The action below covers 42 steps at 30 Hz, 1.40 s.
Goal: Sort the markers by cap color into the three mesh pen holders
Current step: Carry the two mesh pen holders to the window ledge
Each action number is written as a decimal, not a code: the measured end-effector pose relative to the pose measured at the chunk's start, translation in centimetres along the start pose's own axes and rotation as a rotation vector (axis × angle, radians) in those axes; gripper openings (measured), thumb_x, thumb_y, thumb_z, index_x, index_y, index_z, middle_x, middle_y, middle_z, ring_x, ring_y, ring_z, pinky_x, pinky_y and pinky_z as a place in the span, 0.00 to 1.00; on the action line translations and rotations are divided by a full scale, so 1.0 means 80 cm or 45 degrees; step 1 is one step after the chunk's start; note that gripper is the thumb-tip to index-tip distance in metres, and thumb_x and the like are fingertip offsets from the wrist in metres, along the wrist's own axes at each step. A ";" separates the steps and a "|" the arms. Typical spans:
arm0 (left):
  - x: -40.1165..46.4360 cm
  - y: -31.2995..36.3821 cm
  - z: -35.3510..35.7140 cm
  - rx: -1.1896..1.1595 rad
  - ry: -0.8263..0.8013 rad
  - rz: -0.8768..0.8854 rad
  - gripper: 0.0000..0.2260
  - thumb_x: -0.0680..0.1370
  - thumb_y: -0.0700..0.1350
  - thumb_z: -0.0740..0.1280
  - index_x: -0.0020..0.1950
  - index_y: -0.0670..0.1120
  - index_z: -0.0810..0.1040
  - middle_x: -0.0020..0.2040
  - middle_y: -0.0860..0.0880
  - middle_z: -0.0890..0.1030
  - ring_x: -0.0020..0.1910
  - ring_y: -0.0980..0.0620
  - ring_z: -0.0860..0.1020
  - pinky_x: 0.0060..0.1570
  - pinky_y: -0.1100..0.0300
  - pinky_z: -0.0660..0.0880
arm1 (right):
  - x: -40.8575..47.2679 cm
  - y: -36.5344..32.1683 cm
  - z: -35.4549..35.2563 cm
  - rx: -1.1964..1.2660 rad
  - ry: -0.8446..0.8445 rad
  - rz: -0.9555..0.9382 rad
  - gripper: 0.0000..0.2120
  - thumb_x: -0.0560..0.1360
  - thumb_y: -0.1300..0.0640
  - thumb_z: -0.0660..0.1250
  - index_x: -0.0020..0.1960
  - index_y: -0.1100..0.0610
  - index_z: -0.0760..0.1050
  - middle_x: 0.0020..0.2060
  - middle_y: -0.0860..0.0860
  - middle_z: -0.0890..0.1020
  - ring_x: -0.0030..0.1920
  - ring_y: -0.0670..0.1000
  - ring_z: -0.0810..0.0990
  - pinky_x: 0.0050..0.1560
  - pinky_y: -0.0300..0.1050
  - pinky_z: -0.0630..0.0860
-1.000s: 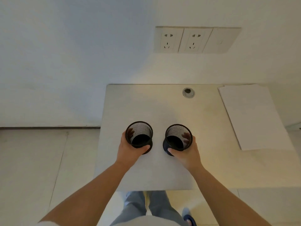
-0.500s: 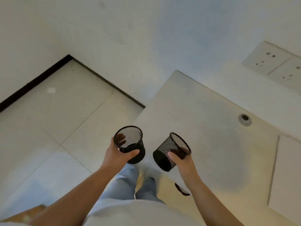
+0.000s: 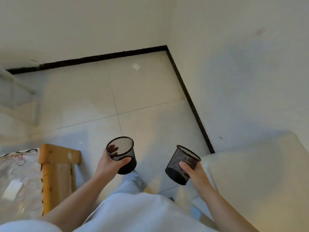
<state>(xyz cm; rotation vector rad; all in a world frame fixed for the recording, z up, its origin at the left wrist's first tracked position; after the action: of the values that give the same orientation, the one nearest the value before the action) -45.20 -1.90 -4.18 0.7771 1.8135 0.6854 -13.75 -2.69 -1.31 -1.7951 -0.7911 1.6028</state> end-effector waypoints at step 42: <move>0.544 0.121 -0.722 -0.542 0.733 -0.387 0.30 0.62 0.42 0.80 0.58 0.50 0.70 0.54 0.51 0.76 0.54 0.50 0.74 0.52 0.59 0.69 | 0.490 -0.535 0.980 -0.797 -0.664 -0.194 0.19 0.71 0.57 0.72 0.59 0.59 0.71 0.53 0.55 0.80 0.55 0.55 0.78 0.61 0.53 0.72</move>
<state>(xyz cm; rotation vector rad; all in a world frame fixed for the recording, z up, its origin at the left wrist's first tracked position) -109.97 31.75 -2.51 0.0066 2.1224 1.1181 -89.84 58.33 -0.78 -1.6413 -1.7862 1.8745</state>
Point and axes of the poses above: each hand's wrist, its own x-axis towards the middle knuckle, its own z-axis out of the palm, y = z × x, the point moved 4 cm from there along x, towards the middle knuckle
